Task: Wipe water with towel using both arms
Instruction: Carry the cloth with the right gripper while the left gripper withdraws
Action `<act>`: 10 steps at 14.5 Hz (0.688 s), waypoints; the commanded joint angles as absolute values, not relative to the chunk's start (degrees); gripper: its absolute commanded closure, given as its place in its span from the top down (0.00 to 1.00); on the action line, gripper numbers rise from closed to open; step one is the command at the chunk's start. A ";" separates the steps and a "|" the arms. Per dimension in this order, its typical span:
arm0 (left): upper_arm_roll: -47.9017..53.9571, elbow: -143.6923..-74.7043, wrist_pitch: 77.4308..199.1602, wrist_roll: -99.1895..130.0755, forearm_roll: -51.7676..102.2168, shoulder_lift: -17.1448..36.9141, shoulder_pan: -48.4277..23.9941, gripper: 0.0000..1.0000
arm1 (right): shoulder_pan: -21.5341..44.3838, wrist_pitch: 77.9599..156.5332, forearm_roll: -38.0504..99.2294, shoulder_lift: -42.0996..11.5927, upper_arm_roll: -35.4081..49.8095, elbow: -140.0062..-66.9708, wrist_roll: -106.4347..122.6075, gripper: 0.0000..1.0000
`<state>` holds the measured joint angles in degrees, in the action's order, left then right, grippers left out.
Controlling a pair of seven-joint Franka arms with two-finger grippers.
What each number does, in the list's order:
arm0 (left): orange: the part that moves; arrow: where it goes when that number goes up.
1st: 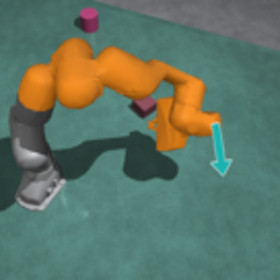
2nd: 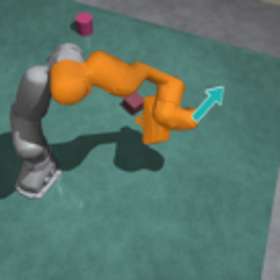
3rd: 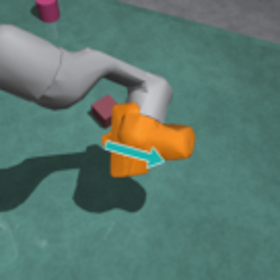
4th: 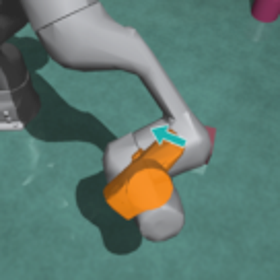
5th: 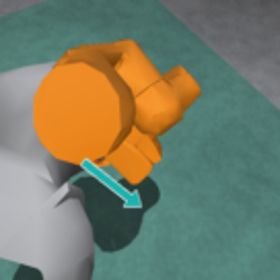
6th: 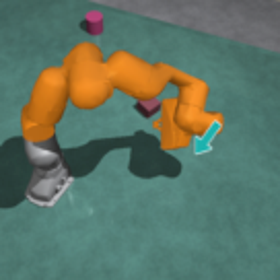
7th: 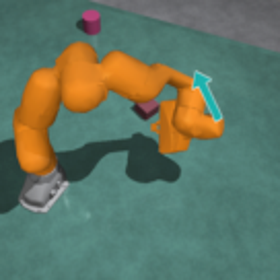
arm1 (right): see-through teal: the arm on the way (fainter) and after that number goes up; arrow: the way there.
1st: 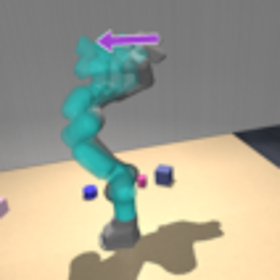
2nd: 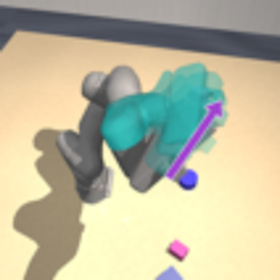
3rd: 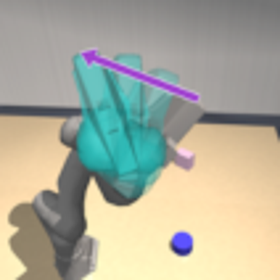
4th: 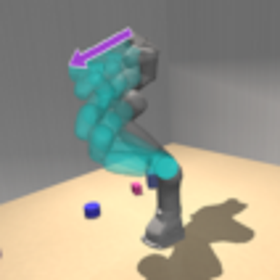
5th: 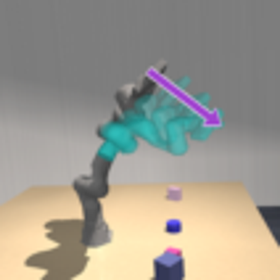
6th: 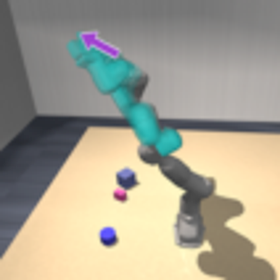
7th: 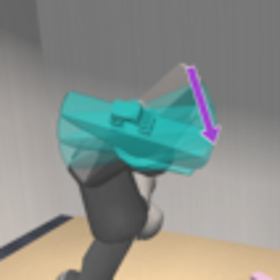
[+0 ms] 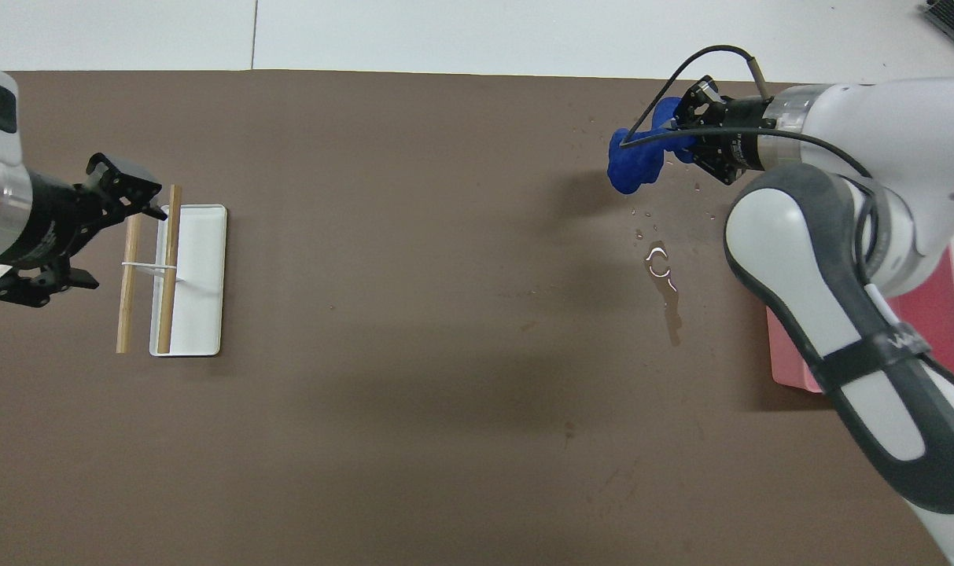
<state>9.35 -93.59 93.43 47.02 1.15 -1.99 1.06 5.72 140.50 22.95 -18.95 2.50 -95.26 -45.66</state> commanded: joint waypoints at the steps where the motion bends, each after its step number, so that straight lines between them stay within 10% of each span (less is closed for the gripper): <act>1: 9.67 -97.20 89.74 30.64 1.93 -5.35 7.27 1.00 | 5.54 145.53 22.41 -25.38 2.99 -90.01 -40.46 0.00; 10: 9.23 -104.32 90.18 7.12 0.62 -8.96 10.37 1.00 | 4.40 143.71 22.68 -16.35 2.81 -113.89 -37.61 0.00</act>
